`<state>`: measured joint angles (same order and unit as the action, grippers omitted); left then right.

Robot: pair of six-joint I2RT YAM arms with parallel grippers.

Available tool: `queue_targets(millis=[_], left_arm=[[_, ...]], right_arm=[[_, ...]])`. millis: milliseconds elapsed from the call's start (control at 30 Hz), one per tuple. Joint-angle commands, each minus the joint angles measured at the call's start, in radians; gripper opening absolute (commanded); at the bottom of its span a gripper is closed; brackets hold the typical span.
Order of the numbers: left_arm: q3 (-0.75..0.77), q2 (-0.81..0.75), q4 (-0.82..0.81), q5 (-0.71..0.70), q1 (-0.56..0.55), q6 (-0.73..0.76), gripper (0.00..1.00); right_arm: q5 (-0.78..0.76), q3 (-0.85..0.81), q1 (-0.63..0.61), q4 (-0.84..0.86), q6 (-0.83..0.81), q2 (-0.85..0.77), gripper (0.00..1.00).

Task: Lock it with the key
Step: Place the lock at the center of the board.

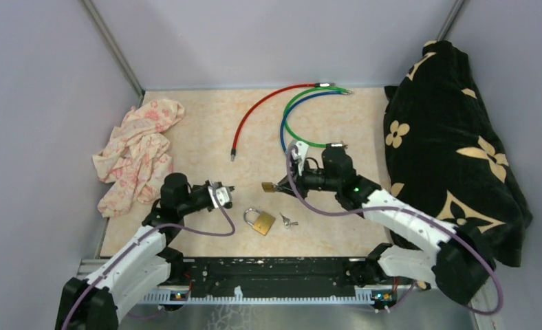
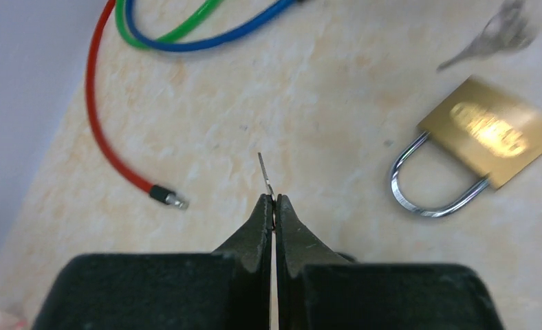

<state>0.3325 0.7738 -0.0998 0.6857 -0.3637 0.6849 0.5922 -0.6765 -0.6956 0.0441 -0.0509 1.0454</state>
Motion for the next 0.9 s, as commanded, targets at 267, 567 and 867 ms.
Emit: queue_targets(millis=[267,567,867], left_arm=[[-0.18,0.191,-0.318,-0.267,0.004,0.62,0.0],[-0.214,0.271,-0.324,-0.239,0.003,0.705,0.0],[-0.246,0.263,-0.29,-0.198,0.004,0.745,0.63]], right_arm=[[-0.128,-0.336,-0.082,0.265,0.446,0.624,0.0],[-0.066,-0.481,-0.085,0.27,0.588,0.91,0.0],[-0.113,-0.452,-0.085,0.201,0.566,0.894,0.0]])
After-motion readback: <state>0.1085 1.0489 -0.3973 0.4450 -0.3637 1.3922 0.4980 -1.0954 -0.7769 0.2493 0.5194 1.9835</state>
